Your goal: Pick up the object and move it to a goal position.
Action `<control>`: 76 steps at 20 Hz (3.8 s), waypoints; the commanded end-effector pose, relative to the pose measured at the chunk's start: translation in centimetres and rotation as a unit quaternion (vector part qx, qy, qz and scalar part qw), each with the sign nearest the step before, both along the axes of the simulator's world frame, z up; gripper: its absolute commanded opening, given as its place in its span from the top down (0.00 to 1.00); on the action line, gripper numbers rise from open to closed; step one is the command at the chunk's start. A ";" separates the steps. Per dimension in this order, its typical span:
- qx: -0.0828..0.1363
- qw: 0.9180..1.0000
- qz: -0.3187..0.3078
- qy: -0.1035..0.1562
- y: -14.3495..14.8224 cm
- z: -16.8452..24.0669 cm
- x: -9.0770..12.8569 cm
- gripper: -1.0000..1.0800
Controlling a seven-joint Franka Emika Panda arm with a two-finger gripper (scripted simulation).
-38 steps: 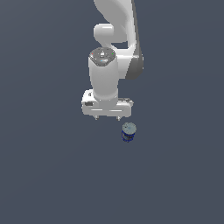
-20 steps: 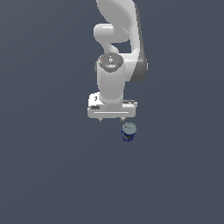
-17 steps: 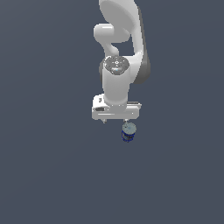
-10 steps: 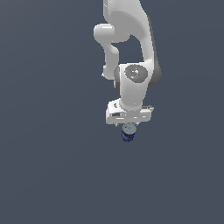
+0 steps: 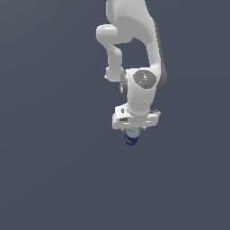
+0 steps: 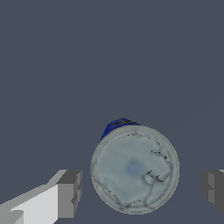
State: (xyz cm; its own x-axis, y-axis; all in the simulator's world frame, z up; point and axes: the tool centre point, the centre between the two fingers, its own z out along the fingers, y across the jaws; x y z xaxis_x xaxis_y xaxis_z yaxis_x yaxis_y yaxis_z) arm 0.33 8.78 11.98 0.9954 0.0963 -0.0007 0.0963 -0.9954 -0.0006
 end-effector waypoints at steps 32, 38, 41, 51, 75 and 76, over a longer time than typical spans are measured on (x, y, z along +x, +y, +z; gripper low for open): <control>0.000 1.000 0.000 0.000 0.9 -4.2 1.1 1.00; 0.000 1.000 0.000 0.000 2.1 -3.8 3.1 1.00; 0.000 1.000 0.000 0.000 2.9 -3.5 4.4 1.00; 0.000 1.000 0.000 0.000 5.6 -2.4 8.8 1.00; 0.000 1.000 0.000 0.000 8.4 -1.3 14.0 1.00; 0.000 1.000 0.000 0.000 8.5 -1.3 14.0 1.00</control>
